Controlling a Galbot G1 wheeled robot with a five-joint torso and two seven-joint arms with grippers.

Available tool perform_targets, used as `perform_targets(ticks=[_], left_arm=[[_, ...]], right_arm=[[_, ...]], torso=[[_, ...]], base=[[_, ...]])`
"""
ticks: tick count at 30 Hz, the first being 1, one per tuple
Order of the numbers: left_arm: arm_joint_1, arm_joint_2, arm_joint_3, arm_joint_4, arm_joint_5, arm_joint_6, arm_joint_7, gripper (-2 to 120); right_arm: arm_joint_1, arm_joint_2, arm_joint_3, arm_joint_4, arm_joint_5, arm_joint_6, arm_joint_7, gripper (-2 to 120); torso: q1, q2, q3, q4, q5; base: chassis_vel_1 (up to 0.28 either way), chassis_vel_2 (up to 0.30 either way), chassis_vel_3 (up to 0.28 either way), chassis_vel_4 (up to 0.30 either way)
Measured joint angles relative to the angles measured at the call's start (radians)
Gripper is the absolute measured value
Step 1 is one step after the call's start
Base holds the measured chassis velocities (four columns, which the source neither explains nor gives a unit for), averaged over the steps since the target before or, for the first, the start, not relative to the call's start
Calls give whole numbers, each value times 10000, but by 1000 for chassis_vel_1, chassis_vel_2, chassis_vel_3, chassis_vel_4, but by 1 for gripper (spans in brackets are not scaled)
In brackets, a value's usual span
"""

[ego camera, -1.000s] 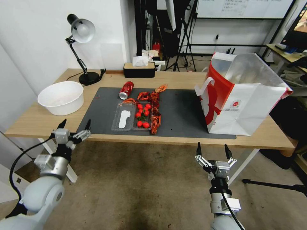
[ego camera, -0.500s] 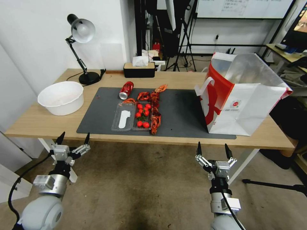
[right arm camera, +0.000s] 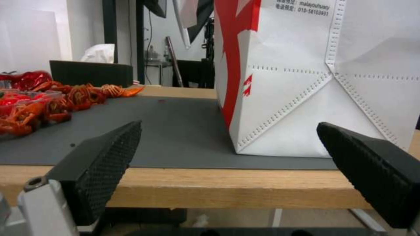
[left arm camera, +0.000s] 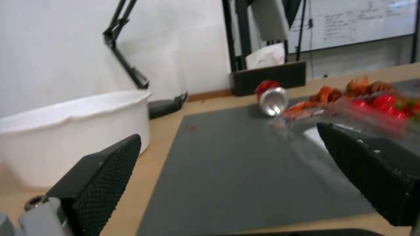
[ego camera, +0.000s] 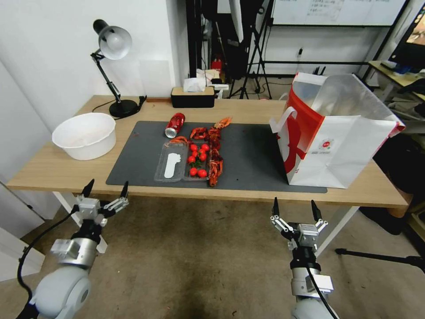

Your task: Pick up the trash from the table and place it into the takeout bag.

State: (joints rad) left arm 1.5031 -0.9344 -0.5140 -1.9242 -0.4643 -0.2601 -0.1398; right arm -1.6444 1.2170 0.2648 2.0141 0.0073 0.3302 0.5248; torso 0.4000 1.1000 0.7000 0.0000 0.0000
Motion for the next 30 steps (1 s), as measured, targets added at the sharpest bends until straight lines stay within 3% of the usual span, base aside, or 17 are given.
perform_targets(ticks=[11,18,24,30], left_arm=[[-2705,969,1499,486,-1245,1164,315,100],[-3872,1277,2258,950,-2033,1523,463,100],[-6318,1345,3889,1963,-3748,2455,279,100],[-7869,1127,5197,2784,-4719,3261,-12,100]], right_arm=[[29,5,5,36,-44,-15,3,100],[84,1,-12,8,-50,-58,0,100],[100,-17,-8,-29,-52,-93,-4,100],[103,-22,20,-40,-52,-105,-4,100]], torso=[[1,-1,1,-1,0],[1,-1,1,0,0],[1,-1,2,-1,2],[0,-1,1,-1,3]], base=[[0,0,0,0],[0,0,0,0],[0,0,0,0],[0,0,0,0]])
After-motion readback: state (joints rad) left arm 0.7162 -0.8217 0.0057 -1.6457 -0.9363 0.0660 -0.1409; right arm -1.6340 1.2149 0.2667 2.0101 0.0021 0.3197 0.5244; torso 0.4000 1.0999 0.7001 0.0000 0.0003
